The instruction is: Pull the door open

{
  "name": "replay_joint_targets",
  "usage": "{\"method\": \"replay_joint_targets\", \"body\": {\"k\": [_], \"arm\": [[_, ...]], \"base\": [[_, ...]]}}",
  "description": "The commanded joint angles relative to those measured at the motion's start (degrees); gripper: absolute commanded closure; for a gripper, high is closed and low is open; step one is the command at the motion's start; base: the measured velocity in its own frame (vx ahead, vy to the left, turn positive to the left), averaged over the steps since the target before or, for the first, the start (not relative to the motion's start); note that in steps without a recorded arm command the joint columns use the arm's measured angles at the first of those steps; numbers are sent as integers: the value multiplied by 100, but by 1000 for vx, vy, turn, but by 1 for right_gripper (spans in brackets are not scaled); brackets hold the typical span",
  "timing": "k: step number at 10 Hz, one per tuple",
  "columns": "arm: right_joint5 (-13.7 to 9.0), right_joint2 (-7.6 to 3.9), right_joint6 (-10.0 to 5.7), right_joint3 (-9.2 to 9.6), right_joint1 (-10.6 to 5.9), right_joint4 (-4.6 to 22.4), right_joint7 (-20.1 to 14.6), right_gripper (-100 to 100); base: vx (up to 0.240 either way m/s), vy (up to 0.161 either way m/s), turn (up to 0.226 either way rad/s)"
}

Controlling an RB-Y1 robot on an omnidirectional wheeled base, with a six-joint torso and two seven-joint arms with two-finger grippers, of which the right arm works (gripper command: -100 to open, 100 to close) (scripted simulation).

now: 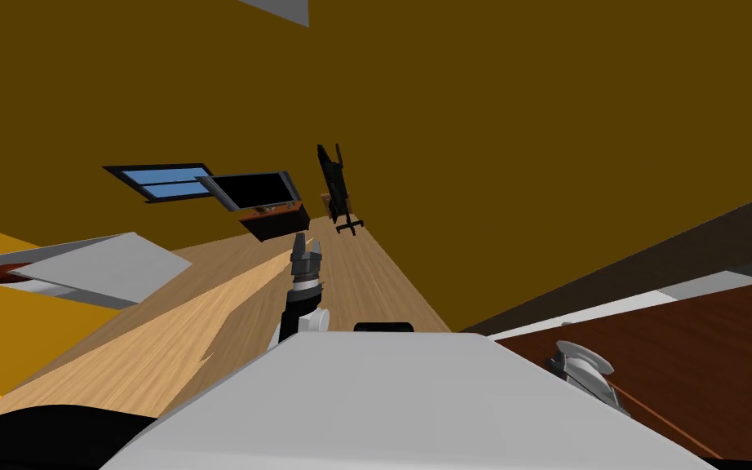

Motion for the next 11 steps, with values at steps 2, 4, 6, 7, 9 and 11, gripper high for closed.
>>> {"method": "replay_joint_targets", "body": {"k": [2,4,6,7,9,11], "arm": [[47,107,103,50,86,-363,72,100],[244,44,44,236,96,-375,-107,100],[421,-13,-9,405,104,-387,-269,100],[421,-13,-9,405,104,-387,-269,100],[512,1,-29,522,216,-487,-328,100],[613,-15,-108,641,268,-533,-405,100]], "base": [[-78,47,5],[-156,41,7],[-210,65,27],[-160,35,19],[-117,33,37],[-221,82,65]]}}
